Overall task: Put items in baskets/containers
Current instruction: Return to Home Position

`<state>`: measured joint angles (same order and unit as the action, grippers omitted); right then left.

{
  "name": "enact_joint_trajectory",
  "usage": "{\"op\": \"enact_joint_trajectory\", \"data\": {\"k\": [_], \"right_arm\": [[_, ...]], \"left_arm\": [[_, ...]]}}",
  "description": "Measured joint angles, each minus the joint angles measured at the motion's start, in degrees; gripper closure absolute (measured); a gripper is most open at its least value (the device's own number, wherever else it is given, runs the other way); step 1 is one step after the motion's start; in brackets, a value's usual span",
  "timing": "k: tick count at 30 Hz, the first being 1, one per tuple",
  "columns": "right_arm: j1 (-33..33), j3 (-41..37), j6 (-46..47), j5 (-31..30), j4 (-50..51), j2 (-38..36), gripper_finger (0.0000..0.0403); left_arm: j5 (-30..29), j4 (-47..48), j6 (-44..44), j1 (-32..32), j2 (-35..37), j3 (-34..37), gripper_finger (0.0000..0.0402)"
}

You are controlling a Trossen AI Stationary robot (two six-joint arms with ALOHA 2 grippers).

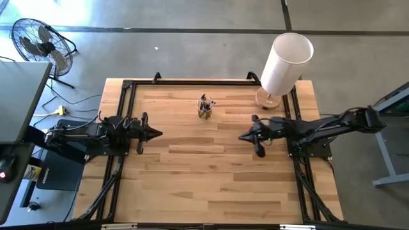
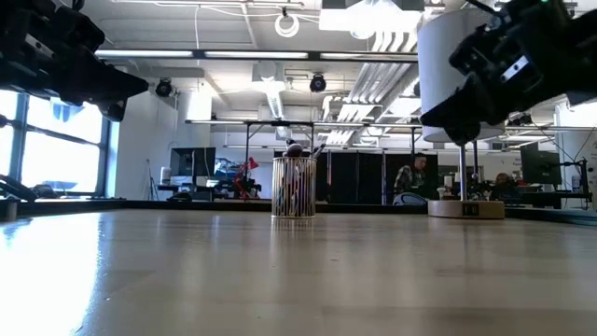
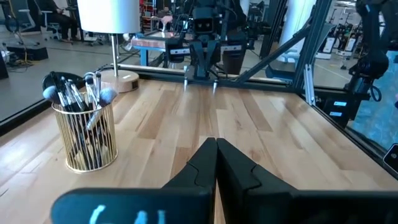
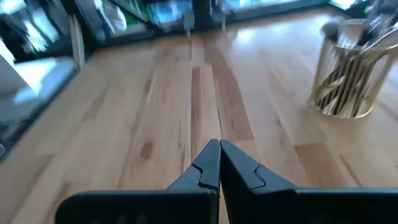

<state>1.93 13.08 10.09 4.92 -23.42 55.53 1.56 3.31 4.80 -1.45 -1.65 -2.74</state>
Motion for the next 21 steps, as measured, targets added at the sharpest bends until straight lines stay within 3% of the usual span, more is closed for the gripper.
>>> {"op": "enact_joint_trajectory", "data": {"k": [10,21], "right_arm": [[4.57,-12.17,5.85,2.1,-1.45,-23.74,0.0403],[0.9,-12.52,12.55,0.06,21.1,-46.63,0.0403]], "left_arm": [[-0.04,-0.11,0.02,0.0,0.0,0.0,0.0401],[-0.13,-0.15,0.02,0.0,0.0,0.0,0.0401]]}}
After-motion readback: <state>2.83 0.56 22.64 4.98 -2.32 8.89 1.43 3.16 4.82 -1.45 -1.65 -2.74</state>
